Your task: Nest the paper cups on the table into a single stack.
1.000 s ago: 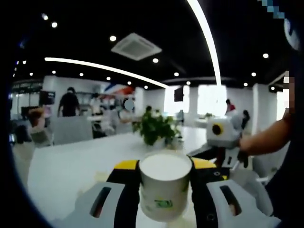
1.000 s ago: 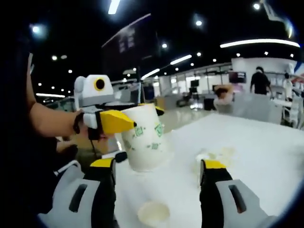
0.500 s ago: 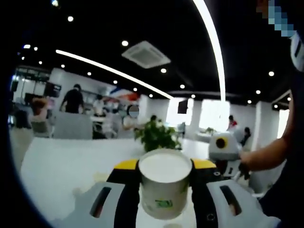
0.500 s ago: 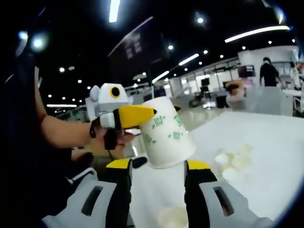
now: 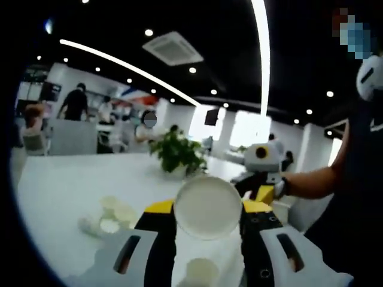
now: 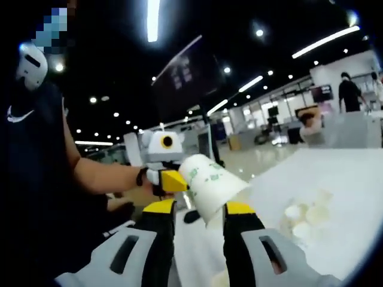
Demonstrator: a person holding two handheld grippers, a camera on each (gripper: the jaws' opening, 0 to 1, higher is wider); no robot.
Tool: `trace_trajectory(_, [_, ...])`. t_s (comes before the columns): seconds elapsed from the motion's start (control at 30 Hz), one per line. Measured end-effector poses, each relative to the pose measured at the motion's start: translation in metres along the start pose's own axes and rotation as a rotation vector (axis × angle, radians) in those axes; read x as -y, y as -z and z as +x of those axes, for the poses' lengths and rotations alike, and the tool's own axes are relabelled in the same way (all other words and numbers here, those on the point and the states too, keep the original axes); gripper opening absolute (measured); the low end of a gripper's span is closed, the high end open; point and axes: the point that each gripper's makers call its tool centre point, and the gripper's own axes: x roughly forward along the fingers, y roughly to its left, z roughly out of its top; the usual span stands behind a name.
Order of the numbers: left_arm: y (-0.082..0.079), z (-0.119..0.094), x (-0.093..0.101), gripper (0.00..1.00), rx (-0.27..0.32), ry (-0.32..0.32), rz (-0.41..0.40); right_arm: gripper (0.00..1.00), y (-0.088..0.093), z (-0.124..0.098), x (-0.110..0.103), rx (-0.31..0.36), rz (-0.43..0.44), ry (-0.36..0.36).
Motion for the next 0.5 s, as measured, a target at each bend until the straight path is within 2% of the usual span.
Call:
trace_trajectory(0.13, [0.003,-0.001,0.004,0.38,-0.022,0.028,0.009,0.25,-0.011,-0.002,-0.006,0.017,-0.001,-0.04])
trace_trajectory(0.27, [0.017,0.002,0.008,0.38,-0.091,0.035,0.045,0.23,-0.014,-0.004,-0.007,0.014,-0.007,-0.062])
trace_trajectory(0.43, [0.021,0.0,0.01,0.38,-0.096,0.052,0.05,0.15,-0.018,-0.004,-0.011,0.023,0.012,-0.091])
trace_trajectory(0.5, [0.022,0.0,0.011,0.38,-0.099,0.053,0.052,0.15,-0.018,-0.003,-0.012,0.013,0.034,-0.102])
